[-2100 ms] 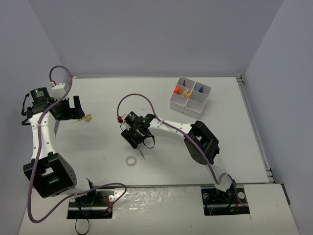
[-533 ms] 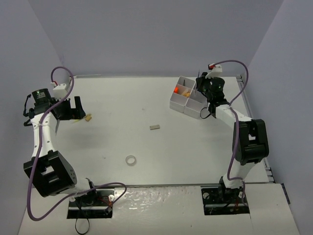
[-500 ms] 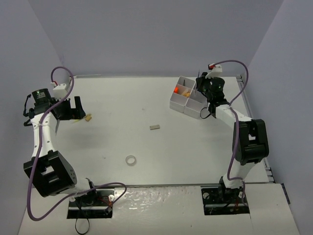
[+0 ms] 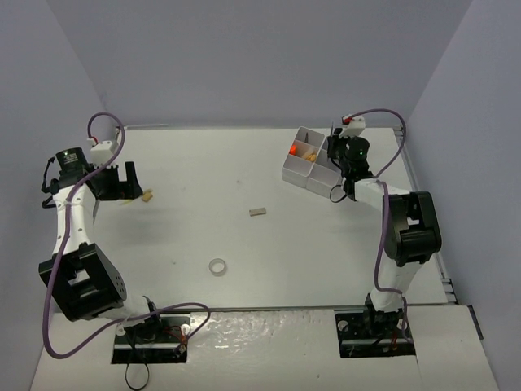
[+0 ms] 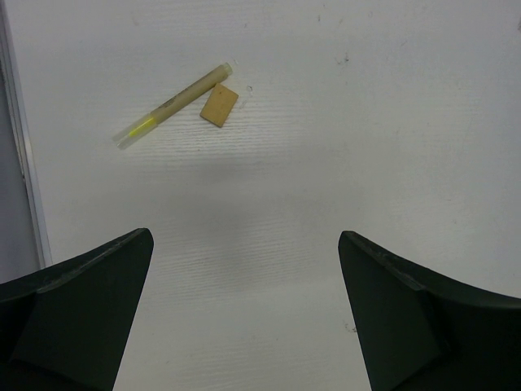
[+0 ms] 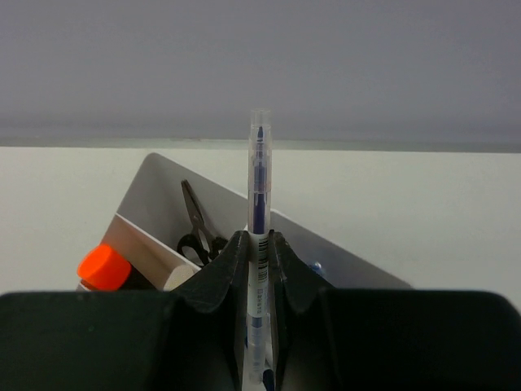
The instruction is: Sort the stationery into containers
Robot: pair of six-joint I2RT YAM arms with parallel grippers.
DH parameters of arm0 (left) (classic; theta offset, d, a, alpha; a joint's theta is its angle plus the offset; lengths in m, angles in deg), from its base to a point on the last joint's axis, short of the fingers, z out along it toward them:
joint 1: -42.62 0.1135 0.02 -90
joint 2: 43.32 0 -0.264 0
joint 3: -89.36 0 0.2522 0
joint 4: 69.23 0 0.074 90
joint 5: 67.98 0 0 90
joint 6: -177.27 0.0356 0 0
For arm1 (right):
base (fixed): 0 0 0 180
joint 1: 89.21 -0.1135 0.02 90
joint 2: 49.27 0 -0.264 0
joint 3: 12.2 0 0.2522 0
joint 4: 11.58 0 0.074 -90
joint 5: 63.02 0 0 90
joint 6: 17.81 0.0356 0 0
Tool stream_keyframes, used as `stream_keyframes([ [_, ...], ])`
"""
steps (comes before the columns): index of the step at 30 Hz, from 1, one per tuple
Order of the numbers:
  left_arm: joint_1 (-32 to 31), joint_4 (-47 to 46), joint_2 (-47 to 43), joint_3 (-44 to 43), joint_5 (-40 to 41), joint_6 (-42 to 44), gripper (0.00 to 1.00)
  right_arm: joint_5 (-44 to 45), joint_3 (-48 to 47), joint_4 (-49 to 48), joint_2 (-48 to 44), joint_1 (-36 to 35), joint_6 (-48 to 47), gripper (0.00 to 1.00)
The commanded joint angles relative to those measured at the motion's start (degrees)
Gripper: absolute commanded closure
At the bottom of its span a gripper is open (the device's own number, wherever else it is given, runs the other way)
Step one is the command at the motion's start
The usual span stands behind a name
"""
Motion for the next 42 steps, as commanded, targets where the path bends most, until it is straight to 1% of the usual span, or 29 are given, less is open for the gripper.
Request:
stream_keyframes([
  [1,0.49,-0.08,-0.47,-1.66,1.39,2.8,0.03,1.34,1.55,-7.12,-1.34,-1.56,-2.63,1.0],
  [9,0.51,1.41,0.55,-2.48,2.18,3.46,0.03,1.43,3.74,-9.17,-1.62,-2.08,-5.19,1.0],
  [10,0.51,1.41,0.65,-2.57,2.16,3.46,0.03,1.25,3.76,-9.06,-1.71,-2.08,-5.37,0.99],
  [11,0.51,1.41,0.82,-2.71,2.16,3.46,0.03,0.98,3.76,-8.79,-1.89,-2.08,-5.54,0.94],
  [12,0.51,1.55,0.99,-3.07,2.21,3.55,0.03,0.53,3.72,-8.06,-2.3,-2.03,-5.77,0.86],
  [13,0.51,1.7,1.3,-3.56,2.66,3.71,0.03,0.24,3.49,-6.75,-2.8,-1.99,-6.04,0.72],
  [15,0.51,1.84,2.12,-4.45,4.19,3.99,0.03,0.03,2.8,-3.73,-3.77,-1.99,-6.58,0.39],
  [17,0.28,1.51,2.48,-5.23,6.46,4.76,0.03,0.46,2.08,-2.26,-5.02,-1.99,-6.5,0.33],
  [20,-0.45,1.46,3.91,-6.83,13.42,7.05,0.09,0.03,1.4,0.94,-8.4,-1.99,-6.58,0.3],
  [22,-1.7,2.33,5.73,-8.26,17.69,9.98,0.18,-1.31,0.47,3.04,-10.11,-1.99,-6.43,0.29],
  [24,-2.32,4.41,9.29,-10.46,22.15,12.16,0.23,-2.73,-0.29,5.18,-11.96,-2.08,-5.26,0.29],
  [25,-2.82,5.1,10.67,-11.23,23.44,14.0,0.27,-3.5,-0.54,5.7,-12.47,-2.08,-4.83,0.29],
  [27,-3.33,6.88,14.72,-13.6,26.51,16.73,0.32,-5.59,-1.17,7.14,-13.64,-2.35,-4.08,0.28],
  [31,-3.79,8.61,22.21,-16.76,30.02,23.12,0.33,-8.06,-3.0,13.31,-16.24,-4.29,-5.39,0.27],
  [35,-3.79,8.46,27.0,-18.05,32.61,25.75,0.33,-8.5,-4.66,18.65,-18.25,-5.67,-6.41,0.26],
  [40,-3.79,7.65,30.05,-19.57,32.25,28.27,0.33,-7.98,-4.79,21.14,-21.4,-7.55,-7.0,0.26],
  [42,-3.94,7.09,30.84,-19.75,30.21,29.23,0.33,-7.42,-4.56,21.69,-22.52,-8.31,-7.41,0.26],
])
